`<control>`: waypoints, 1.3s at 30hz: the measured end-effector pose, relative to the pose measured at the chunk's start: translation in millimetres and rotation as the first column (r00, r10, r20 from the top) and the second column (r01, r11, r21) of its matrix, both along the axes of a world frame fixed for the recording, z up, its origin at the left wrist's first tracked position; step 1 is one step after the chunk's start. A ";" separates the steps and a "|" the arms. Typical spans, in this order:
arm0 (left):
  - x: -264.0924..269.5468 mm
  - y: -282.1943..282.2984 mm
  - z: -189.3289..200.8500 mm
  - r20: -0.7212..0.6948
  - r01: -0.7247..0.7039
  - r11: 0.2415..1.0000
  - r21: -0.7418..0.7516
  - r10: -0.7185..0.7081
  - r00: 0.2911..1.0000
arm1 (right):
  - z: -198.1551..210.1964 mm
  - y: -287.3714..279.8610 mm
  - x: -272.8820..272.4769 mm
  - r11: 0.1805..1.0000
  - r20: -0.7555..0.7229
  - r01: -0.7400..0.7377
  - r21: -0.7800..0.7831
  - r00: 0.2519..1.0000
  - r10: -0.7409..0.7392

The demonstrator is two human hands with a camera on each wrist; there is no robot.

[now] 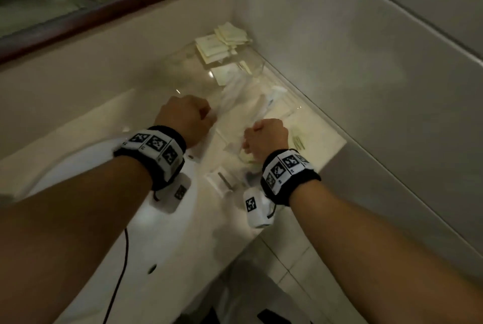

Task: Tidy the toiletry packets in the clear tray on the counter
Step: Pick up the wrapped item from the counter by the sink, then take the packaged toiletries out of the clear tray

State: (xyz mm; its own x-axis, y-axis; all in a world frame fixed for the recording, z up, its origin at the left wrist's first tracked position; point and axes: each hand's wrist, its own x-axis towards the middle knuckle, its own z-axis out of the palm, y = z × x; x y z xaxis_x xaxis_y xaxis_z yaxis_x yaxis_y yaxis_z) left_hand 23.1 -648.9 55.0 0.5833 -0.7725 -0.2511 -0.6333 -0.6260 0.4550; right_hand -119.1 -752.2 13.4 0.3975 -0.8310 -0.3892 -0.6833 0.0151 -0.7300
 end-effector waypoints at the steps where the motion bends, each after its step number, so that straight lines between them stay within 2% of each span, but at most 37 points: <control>1: -0.4 -17.0 -8.0 -0.005 0.008 1.000 0.022 -0.008 1.000 | -8.4 -7.3 0.2 0.999 0.006 0.016 0.041 1.000 -0.016; 7: -4.1 -91.5 -56.0 -0.030 0.050 0.986 0.156 -0.046 0.999 | -57.1 -34.7 3.6 0.983 -0.009 0.120 0.142 0.993 -0.120; 11: -4.9 -121.5 -78.5 0.013 0.064 0.965 0.253 -0.069 0.997 | -68.1 -46.0 12.5 0.964 -0.040 0.180 0.196 0.984 -0.176; 15: -8.5 -142.6 -91.4 0.019 0.084 0.945 0.316 -0.095 0.995 | -68.5 -50.7 23.0 0.959 -0.118 0.233 0.163 0.969 -0.215; 19: -13.7 -155.2 -99.7 0.007 0.117 0.935 0.335 -0.127 0.992 | -67.1 -60.9 22.6 0.974 -0.220 0.174 0.148 0.966 -0.139; 26: -14.7 -164.4 -101.5 -0.016 0.081 0.925 0.370 -0.081 0.997 | -70.5 -71.6 19.2 0.990 -0.268 0.077 0.122 0.963 -0.042; 34: -17.0 -151.0 -97.9 -0.031 0.068 0.936 0.346 -0.062 0.998 | -75.2 -76.5 9.2 0.994 -0.196 0.018 0.111 0.981 0.004; 39: -23.6 -131.8 -85.5 0.043 0.157 0.976 0.149 -0.165 0.985 | -64.0 -84.8 -12.1 0.989 -0.127 0.144 0.029 0.982 -0.140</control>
State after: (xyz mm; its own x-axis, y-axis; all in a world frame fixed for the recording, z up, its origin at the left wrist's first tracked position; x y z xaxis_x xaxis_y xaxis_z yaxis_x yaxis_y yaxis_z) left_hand -0.5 -780.6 -30.6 0.4702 -0.8151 -0.3384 -0.7525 -0.5706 0.3289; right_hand -131.2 -837.0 -50.6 0.2230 -0.8591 -0.4606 -0.7578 0.1444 -0.6363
